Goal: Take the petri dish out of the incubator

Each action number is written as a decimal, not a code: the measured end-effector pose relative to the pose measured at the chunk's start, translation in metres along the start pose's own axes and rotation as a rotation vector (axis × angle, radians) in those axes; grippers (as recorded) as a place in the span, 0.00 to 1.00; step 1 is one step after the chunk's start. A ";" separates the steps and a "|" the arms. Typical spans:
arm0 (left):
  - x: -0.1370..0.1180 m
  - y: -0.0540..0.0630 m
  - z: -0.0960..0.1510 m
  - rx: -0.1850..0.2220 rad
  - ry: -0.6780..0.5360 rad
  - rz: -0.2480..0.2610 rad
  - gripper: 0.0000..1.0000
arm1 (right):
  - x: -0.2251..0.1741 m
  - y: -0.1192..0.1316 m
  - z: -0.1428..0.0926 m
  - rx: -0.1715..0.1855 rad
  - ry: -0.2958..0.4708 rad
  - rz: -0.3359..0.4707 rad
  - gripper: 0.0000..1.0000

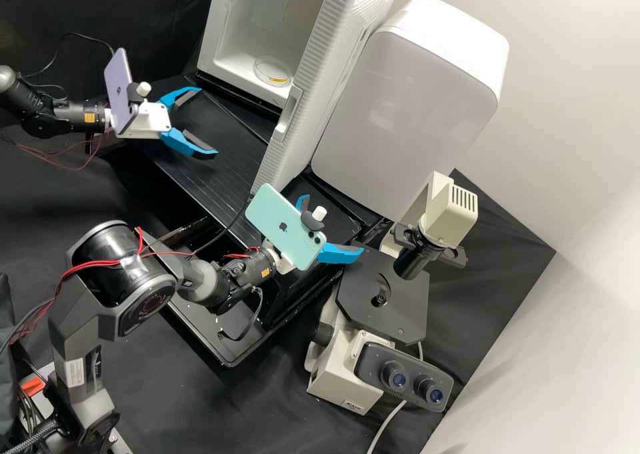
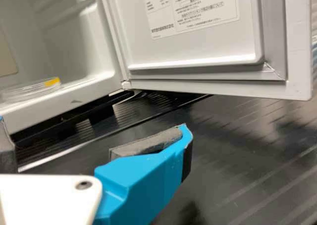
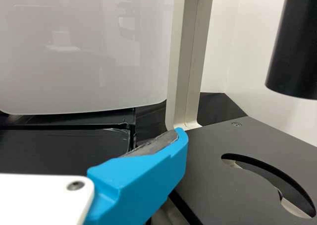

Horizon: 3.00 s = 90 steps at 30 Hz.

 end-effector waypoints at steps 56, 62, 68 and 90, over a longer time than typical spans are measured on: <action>0.148 0.063 -0.043 -0.392 0.220 -0.119 1.00 | 0.000 0.000 0.000 0.000 0.000 0.000 1.00; 0.152 0.068 -0.042 -0.409 0.236 -0.131 1.00 | 0.000 0.000 0.000 0.000 0.000 0.000 1.00; 0.152 0.071 -0.042 -0.410 0.235 -0.137 1.00 | 0.000 0.000 0.000 0.000 0.000 0.000 1.00; 0.098 0.081 -0.057 -0.283 0.405 -0.003 1.00 | 0.000 0.000 0.000 0.000 0.000 0.000 1.00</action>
